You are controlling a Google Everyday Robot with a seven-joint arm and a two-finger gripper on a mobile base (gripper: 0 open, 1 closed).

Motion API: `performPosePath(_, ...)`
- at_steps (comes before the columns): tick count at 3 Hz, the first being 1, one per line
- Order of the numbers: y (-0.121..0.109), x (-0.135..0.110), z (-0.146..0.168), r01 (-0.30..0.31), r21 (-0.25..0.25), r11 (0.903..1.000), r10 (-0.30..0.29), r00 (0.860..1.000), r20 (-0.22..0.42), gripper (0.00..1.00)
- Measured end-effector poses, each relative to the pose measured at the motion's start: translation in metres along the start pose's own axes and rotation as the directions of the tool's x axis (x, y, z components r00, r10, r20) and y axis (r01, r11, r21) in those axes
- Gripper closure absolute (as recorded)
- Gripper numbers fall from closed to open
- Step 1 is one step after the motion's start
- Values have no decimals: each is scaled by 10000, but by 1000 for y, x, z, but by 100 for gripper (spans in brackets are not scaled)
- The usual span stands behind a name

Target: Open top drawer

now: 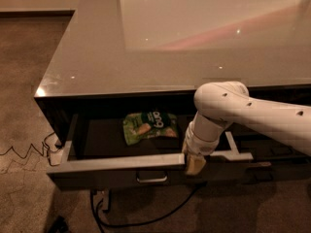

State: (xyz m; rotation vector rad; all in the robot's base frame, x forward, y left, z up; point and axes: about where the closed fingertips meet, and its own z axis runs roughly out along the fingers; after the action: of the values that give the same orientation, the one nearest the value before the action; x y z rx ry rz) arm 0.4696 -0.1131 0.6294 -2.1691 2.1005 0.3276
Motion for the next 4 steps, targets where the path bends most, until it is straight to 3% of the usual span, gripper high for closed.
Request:
performPosePath(1, 25, 10, 2, -467, -128, 9988, 466, 9989, -85, 88)
performPosePath(2, 29, 12, 4, -498, -183, 9986, 496, 9987, -118, 86)
performPosePath(4, 41, 11, 1, -796, -43, 9968, 796, 9968, -29, 39)
